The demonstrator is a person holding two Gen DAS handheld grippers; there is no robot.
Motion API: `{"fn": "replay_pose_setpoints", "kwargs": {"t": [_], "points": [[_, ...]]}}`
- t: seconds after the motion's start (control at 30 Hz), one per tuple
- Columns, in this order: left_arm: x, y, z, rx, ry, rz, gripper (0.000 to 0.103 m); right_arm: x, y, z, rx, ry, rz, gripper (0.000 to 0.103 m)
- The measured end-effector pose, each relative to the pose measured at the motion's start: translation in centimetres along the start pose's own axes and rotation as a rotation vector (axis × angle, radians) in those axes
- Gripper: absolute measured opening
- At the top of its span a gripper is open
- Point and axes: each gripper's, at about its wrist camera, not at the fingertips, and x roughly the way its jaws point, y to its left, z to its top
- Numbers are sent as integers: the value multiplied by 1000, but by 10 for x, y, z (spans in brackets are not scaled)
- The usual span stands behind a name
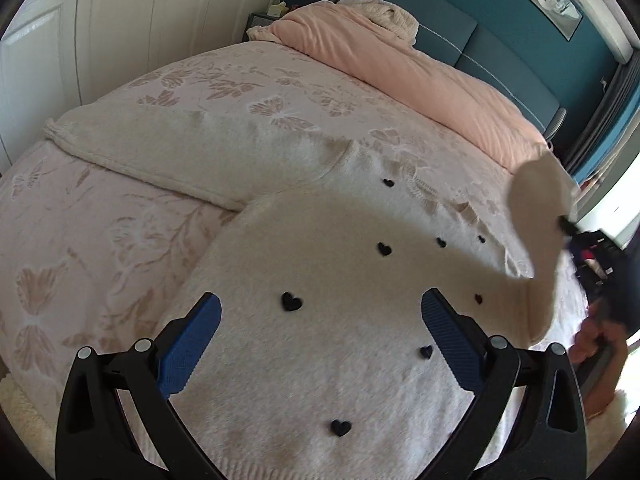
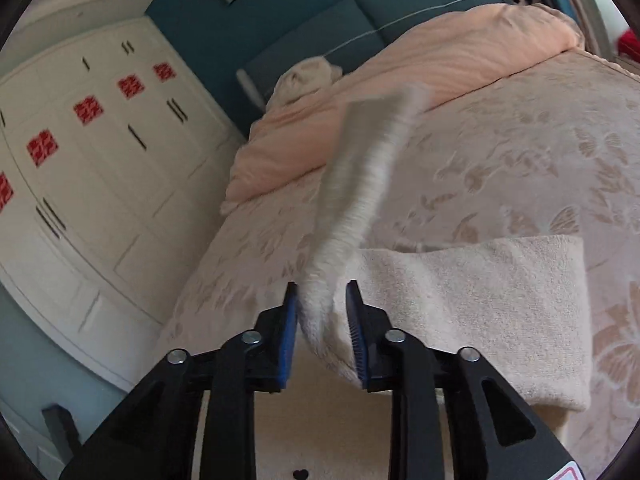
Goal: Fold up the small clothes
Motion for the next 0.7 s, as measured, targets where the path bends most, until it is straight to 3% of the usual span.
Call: {"fn": "replay_pose_setpoints", "kwargs": {"t": [0.1, 0.17, 0.23, 0.4, 0.5, 0.57, 0.6, 0.63, 0.67, 0.7], "points": [[21, -8, 22, -52, 36, -85, 98, 8, -4, -33, 60, 40, -4, 34], [42, -12, 35, -97, 58, -140, 98, -7, -20, -54, 120, 33, -31, 48], [68, -19, 47, -127, 86, -178, 98, -21, -44, -73, 181, 41, -61, 50], [151, -41, 68, -203, 163, -198, 98, -46, -117, -96, 430, 41, -113, 51], [199, -44, 75, -314, 225, -202, 98, -49, -139, -94, 514, 12, -106, 51], [220, -42, 77, -393, 254, -193, 91, -44, -147, -92, 550, 3, -112, 56], [226, -42, 79, -418, 261, -175, 81, -40, -149, -91, 565, 0, -119, 57], [229, -44, 83, -420, 265, -161, 53, -37, -152, -90, 574, -3, -123, 57], [233, -48, 86, -407, 278, -179, 35, -32, -153, -87, 574, -10, -126, 57], [235, -52, 90, -395, 295, -212, 8, -28, -152, -82, 571, -12, -132, 57]]}}
